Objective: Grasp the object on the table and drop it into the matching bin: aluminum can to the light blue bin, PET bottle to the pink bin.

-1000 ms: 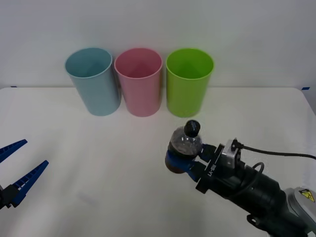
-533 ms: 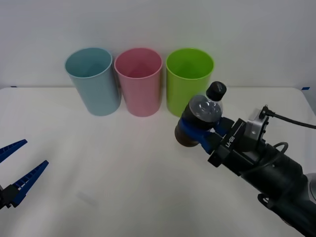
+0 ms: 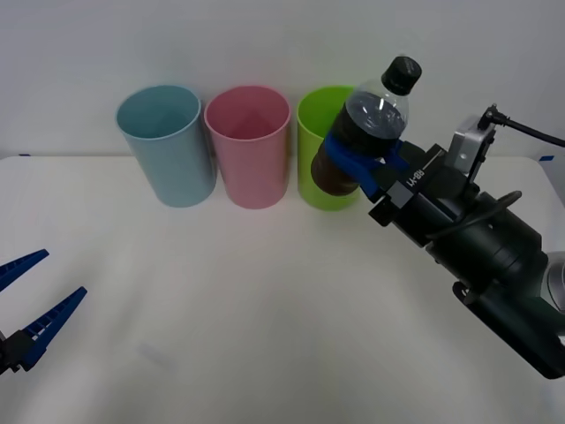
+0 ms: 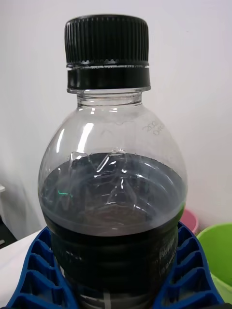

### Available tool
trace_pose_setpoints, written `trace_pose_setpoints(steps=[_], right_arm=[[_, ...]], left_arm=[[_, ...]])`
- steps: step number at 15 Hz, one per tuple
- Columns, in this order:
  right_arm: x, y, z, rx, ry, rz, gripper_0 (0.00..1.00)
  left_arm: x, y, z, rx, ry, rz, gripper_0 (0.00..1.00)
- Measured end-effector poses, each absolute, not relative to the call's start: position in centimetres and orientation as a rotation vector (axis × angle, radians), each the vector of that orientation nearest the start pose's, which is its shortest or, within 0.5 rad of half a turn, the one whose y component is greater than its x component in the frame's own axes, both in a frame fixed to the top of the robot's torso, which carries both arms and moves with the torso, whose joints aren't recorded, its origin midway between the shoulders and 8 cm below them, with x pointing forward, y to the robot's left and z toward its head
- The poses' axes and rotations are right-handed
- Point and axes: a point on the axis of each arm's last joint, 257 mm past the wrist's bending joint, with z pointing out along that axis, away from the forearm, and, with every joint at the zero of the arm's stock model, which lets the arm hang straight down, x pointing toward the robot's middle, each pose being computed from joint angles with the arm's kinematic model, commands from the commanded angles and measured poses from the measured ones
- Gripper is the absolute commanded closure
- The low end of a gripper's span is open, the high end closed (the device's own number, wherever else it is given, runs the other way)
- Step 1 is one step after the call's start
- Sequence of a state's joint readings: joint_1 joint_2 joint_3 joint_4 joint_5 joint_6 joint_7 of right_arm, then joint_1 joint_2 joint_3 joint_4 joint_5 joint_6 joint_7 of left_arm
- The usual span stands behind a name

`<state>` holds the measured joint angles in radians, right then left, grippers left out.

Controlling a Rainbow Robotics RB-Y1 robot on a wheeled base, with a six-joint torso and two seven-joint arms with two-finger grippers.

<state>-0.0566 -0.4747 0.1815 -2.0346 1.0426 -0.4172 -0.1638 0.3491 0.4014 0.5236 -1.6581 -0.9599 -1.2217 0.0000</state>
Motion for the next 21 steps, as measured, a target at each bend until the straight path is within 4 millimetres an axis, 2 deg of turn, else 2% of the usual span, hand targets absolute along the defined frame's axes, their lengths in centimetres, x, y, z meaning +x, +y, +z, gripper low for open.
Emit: trace_pose_setpoints(steps=[3,8,13,15,21], right_arm=[[46.6,-6.6,0.2,-0.527,1.140,0.746,1.00],[52.7,-3.9,1.5,-0.534,1.144,0.727,1.00],[58.2,-0.7,1.9,-0.515,1.185,0.719,1.00],[59.7,0.5,2.2,-0.505,1.197,0.715,1.00],[64.4,4.0,1.7,-0.452,1.275,0.670,1.00]], left_arm=[[34.2,33.0,-16.9,0.465,1.441,-0.567,0.00],[34.2,33.0,-16.9,0.465,1.441,-0.567,0.00],[34.2,33.0,-16.9,0.465,1.441,-0.567,0.00],[34.2,33.0,-16.9,0.465,1.441,-0.567,0.00],[34.2,33.0,-16.9,0.465,1.441,-0.567,0.00]])
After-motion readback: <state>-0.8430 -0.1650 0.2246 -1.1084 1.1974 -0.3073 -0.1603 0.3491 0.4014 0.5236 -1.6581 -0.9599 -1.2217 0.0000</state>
